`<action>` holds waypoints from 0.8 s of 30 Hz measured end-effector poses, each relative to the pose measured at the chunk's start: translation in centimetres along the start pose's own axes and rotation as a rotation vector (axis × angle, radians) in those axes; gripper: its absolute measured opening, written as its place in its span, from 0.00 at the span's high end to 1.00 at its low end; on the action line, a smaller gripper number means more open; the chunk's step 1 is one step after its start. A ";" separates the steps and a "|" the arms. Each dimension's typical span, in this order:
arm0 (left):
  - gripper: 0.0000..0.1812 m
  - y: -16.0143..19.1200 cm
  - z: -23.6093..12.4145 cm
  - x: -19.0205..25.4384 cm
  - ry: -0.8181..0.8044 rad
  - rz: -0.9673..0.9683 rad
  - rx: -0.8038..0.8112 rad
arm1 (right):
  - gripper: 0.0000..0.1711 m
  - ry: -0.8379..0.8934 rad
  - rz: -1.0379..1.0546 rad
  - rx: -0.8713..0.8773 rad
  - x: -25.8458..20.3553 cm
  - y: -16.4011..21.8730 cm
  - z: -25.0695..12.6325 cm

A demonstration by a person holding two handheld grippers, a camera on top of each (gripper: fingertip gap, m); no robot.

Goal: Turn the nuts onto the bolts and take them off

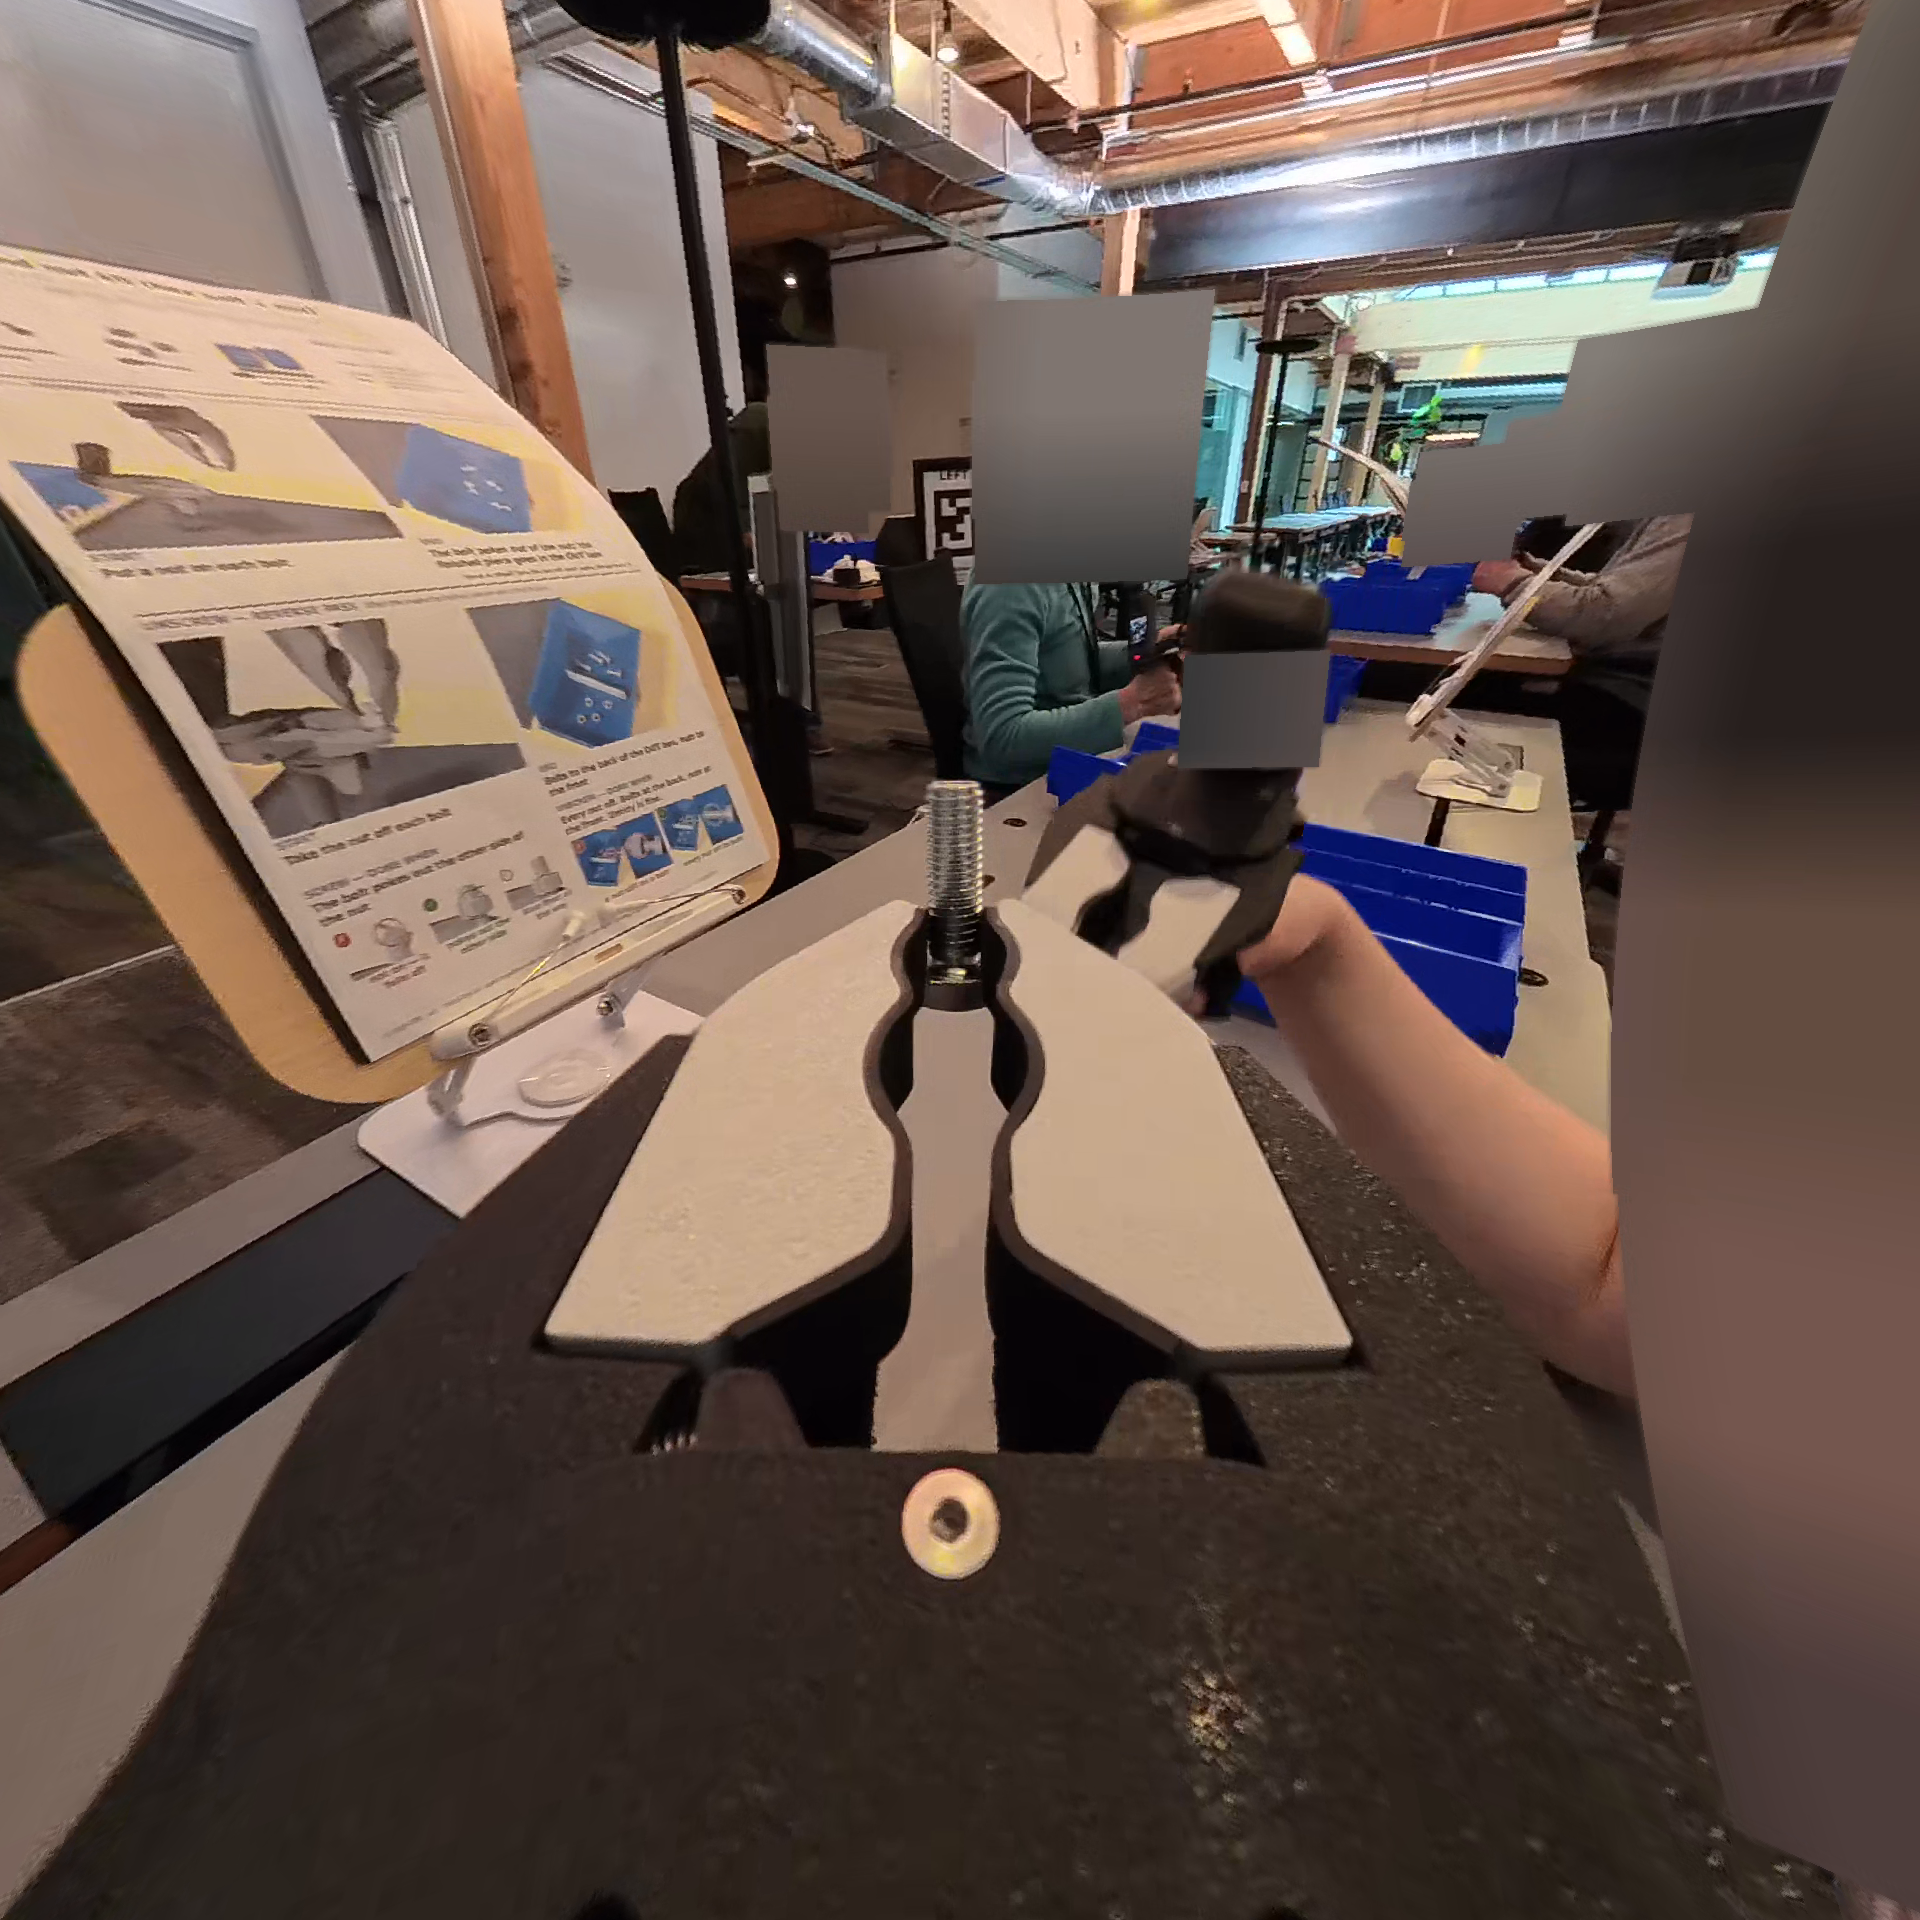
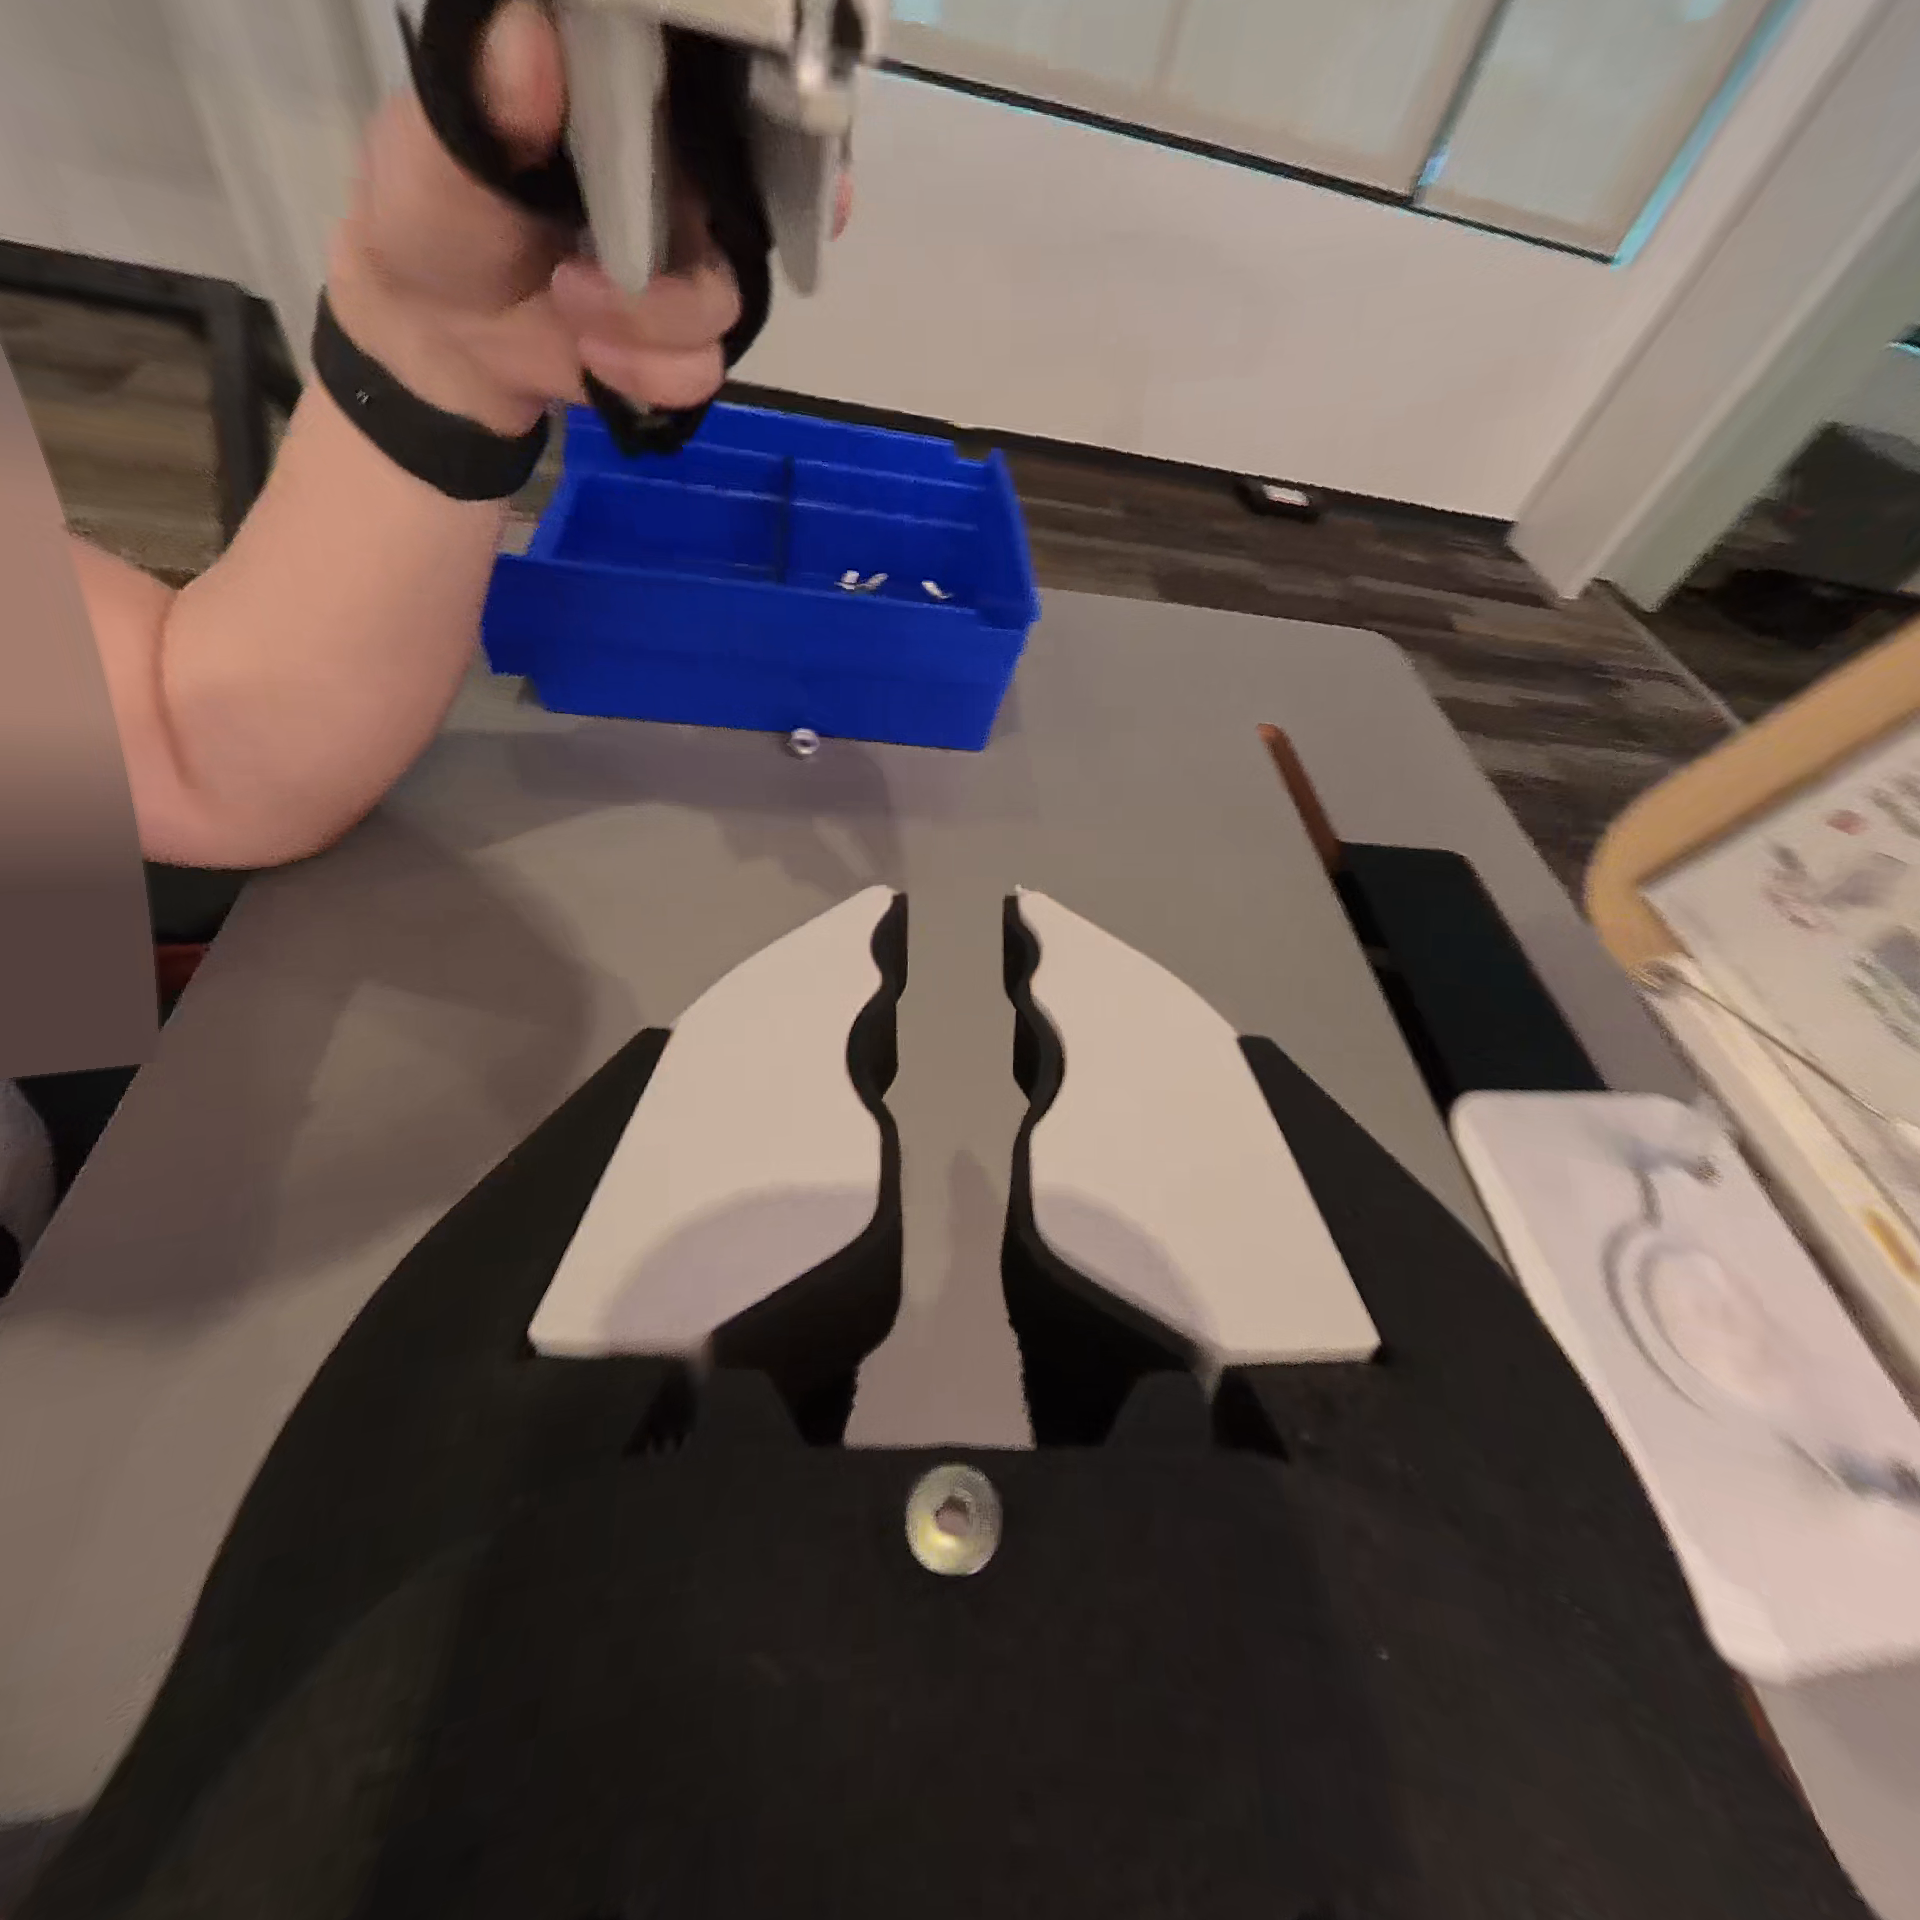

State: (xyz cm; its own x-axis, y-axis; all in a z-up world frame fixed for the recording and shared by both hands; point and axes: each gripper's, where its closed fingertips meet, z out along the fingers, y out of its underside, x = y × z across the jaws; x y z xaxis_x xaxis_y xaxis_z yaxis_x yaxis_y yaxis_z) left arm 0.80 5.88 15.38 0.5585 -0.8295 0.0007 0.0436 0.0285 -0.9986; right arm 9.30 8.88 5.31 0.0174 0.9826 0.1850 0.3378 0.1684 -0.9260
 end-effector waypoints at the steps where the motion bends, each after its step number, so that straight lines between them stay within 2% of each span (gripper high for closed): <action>1: 0.95 -0.2 -0.5 -0.1 -0.010 0.000 0.002 | 0.90 -0.045 0.000 0.000 -0.7 0.2 1.8; 4: 0.95 -1.0 -2.3 -0.9 -0.077 0.017 0.019 | 0.88 -0.220 0.044 0.028 -3.6 1.3 8.0; 7: 0.95 -1.8 -4.3 -1.5 -0.111 0.012 0.048 | 0.87 -0.362 0.086 -0.029 -5.7 4.1 13.9; 10: 0.95 -2.4 -6.2 -2.2 -0.133 0.002 0.075 | 0.87 -0.461 0.059 -0.064 -6.5 5.7 18.2; 16: 0.95 -3.4 -9.4 -3.0 -0.215 0.026 0.120 | 0.87 -0.490 -0.017 -0.109 -5.5 6.6 25.1; 21: 0.95 -4.4 -11.3 -2.7 -0.219 0.029 0.180 | 0.84 -0.435 -0.241 -0.210 -5.5 7.8 30.1; 24: 0.95 -4.5 -12.0 -2.9 -0.229 0.021 0.195 | 0.84 -0.464 -0.321 -0.251 -5.5 8.4 31.9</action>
State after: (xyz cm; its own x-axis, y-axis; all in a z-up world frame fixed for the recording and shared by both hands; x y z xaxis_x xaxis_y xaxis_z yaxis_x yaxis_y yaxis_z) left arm -11.01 1.47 19.26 0.7322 -0.6809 0.0137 0.1757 0.1694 -0.9698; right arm -17.98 7.45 -13.99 -0.5145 0.8269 0.2270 0.4704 0.4936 -0.7315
